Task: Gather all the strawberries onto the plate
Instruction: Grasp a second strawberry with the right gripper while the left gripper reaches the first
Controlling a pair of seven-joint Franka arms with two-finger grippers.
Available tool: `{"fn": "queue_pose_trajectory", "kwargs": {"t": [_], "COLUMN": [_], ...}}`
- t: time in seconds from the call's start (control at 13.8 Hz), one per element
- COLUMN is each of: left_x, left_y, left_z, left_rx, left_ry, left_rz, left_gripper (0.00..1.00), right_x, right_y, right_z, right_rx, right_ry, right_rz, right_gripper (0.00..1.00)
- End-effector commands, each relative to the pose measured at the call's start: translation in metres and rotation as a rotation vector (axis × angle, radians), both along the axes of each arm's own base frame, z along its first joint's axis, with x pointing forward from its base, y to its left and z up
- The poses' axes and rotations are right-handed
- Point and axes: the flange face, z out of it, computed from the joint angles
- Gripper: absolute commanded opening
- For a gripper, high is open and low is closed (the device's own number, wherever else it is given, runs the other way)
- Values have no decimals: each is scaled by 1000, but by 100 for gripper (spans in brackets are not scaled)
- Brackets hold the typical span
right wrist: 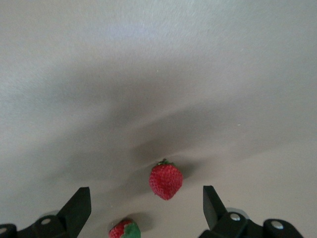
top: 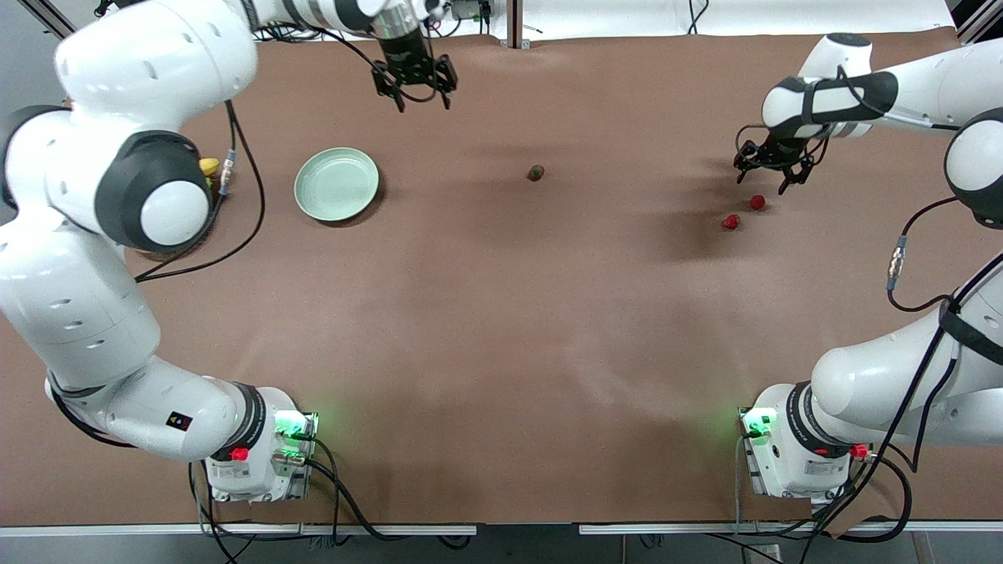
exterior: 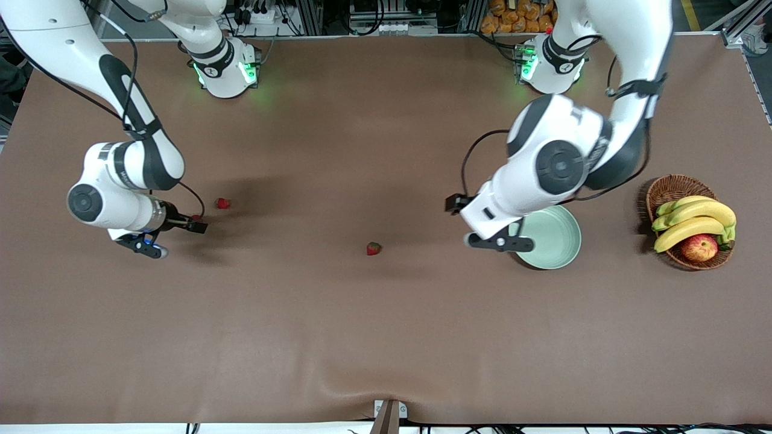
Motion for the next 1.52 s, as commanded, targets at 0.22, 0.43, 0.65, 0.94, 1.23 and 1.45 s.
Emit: {"fn": "queue_pose_trajectory", "kwargs": {"t": [0.22, 0.43, 0.65, 0.94, 1.23, 1.45], "left_x": [-6, -11, -18, -29, -33, -31], "left_y": [-79, -112, -136, -165, -174, -171], "left_z": [-75, -107, -140, -162, -177, -187], "left_rx": [-51, -78, -122, -144, -163, -141], "left_ry": [-62, -99, -154, -180, -218, -231], "left_rz": [23, 65, 66, 89, 74, 53], "left_gripper": [100, 100, 100, 100, 100, 100], "right_x": [-22, -24, -23, -22, -24, -25], "right_y": [-15, -27, -27, -22, -17, -16], "right_z": [-5, -12, -22, -26, -27, -27], "right_rx": [2, 12, 16, 24, 28, 28], "right_ry": [-15, -9, -24, -26, -14, -11], "right_rz": [1, 8, 5, 3, 5, 5], "right_gripper": [100, 100, 100, 100, 59, 16]}}
